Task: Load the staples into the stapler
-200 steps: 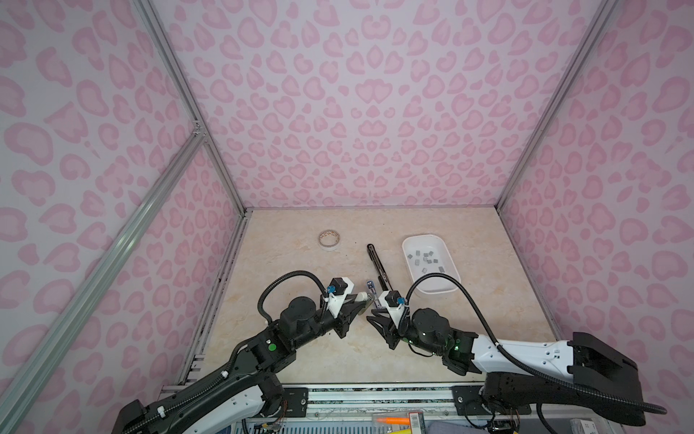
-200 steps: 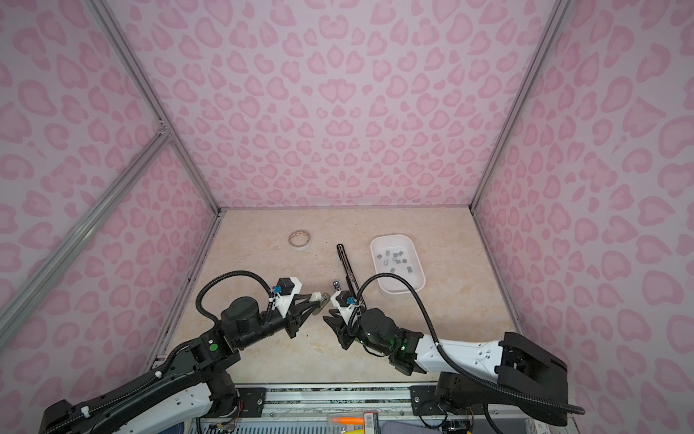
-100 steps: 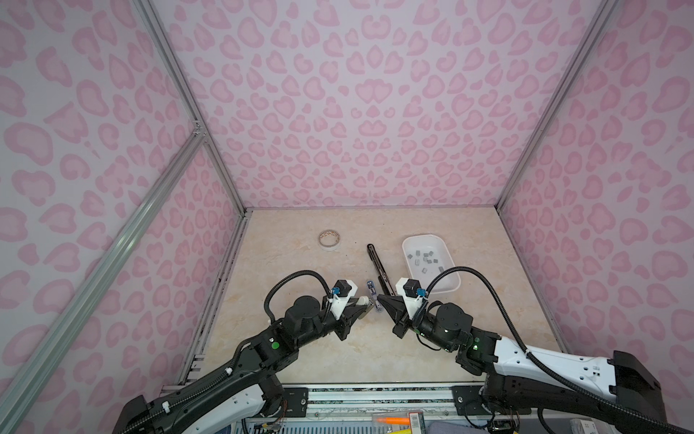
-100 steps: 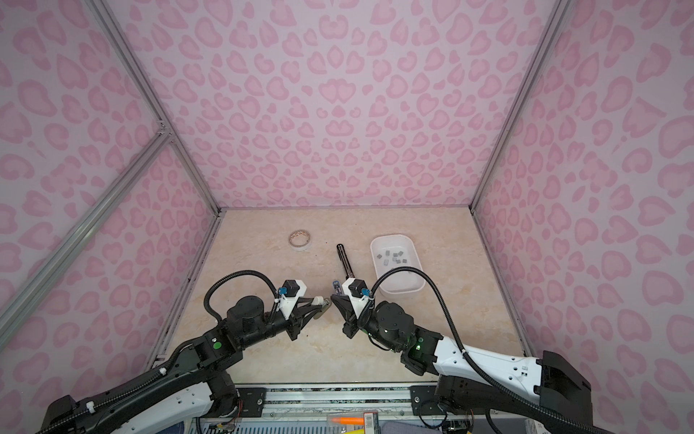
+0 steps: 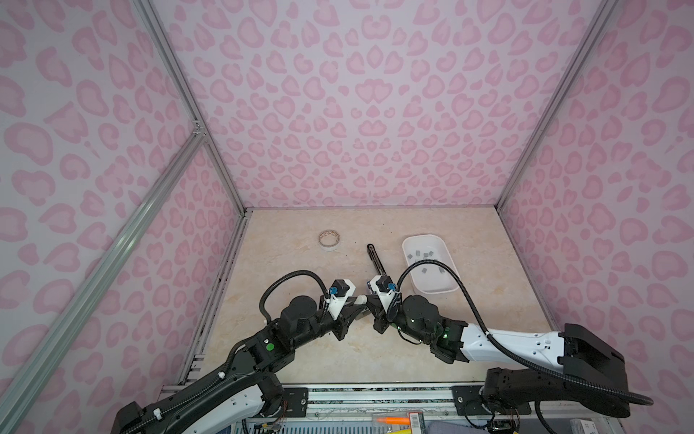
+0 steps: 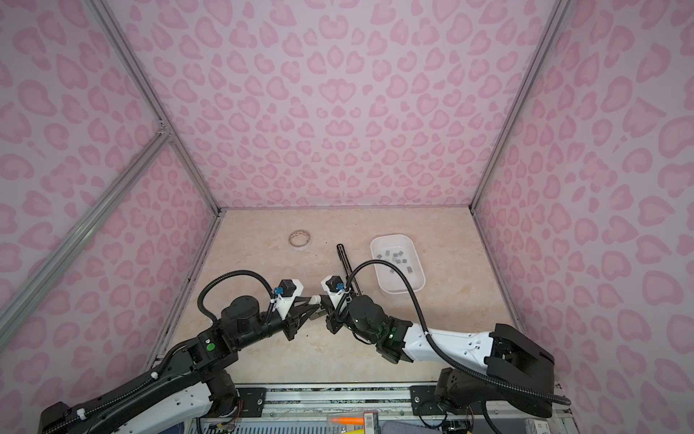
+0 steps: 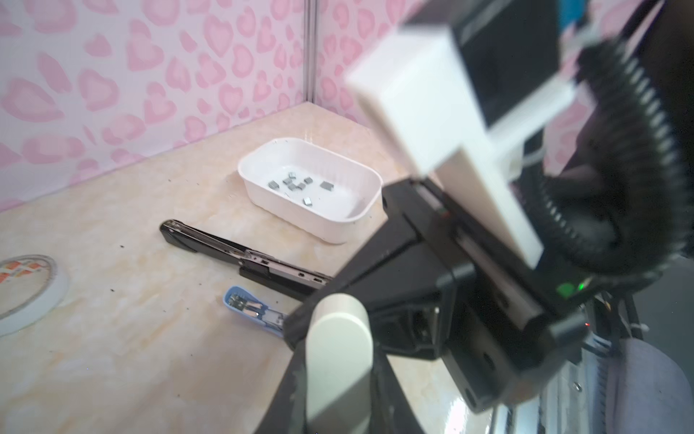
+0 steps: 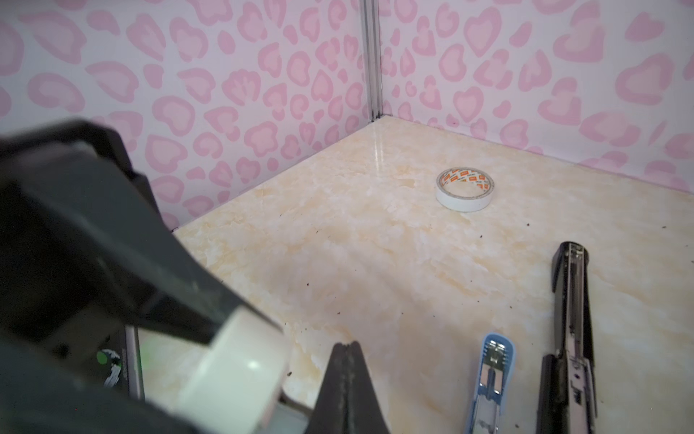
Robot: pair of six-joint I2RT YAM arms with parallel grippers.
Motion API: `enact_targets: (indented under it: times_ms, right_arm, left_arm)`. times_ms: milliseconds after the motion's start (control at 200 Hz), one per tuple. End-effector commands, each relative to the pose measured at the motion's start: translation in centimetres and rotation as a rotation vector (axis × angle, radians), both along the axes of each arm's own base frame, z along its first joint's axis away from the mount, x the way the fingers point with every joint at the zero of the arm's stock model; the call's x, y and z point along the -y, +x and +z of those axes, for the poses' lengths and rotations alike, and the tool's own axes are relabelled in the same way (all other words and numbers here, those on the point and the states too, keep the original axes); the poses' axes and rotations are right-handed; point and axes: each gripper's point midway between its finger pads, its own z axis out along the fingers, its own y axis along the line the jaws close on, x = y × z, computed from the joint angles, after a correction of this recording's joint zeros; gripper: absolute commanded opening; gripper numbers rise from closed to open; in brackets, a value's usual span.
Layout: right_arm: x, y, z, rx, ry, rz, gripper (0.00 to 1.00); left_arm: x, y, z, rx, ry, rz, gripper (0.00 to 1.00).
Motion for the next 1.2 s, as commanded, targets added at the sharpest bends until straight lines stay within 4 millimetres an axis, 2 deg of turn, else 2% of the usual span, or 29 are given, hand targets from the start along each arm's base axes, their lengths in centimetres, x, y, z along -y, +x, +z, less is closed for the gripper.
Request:
enact_targets:
  times_ms: [0,190,360,455,540,670,760,915,1030,1195]
  right_arm:
    - [-0.3,-0.7,0.1,-0.014,0.032,0.035,0.05]
    - [-1.4,-3.2,0.1,0.009,0.062,0.152,0.06]
    - [-0.2,-2.7,0.5,0.066,0.031,0.109,0.14]
    - [1.3,-2.1,0.6,0.107,0.015,0.070,0.23]
    - [2.4,-2.4,0.6,0.153,0.013,0.097,0.33]
    - [3.5,-3.5,0.5,0.183,0.051,0.216,0.61]
    - [3.8,-4.6,0.6,0.193,0.074,0.312,0.71]
    - [3.3,-6.9,1.5,0.228,0.102,0.461,0.70]
    - [2.9,-8.6,2.4,0.242,0.148,0.564,0.67]
    - [2.1,-8.8,2.5,0.227,0.151,0.605,0.61]
  left_arm:
    - [-0.6,1.1,2.8,0.079,-0.067,0.069,0.04]
    - [-0.4,1.1,3.7,0.107,-0.108,0.062,0.04]
    - [-0.1,1.1,4.5,0.132,-0.139,0.049,0.04]
    - [0.5,0.8,4.4,0.131,-0.125,0.012,0.04]
    - [1.0,0.5,4.1,0.136,-0.114,-0.023,0.04]
    - [1.5,-0.3,3.2,0.157,-0.091,-0.084,0.04]
    - [2.2,-1.6,2.4,0.167,-0.061,-0.172,0.04]
    - [3.6,-5.5,1.4,0.181,-0.041,-0.430,0.04]
    - [3.7,-5.6,1.6,0.185,-0.051,-0.437,0.04]
    - [3.8,-6.0,1.7,0.182,-0.042,-0.466,0.04]
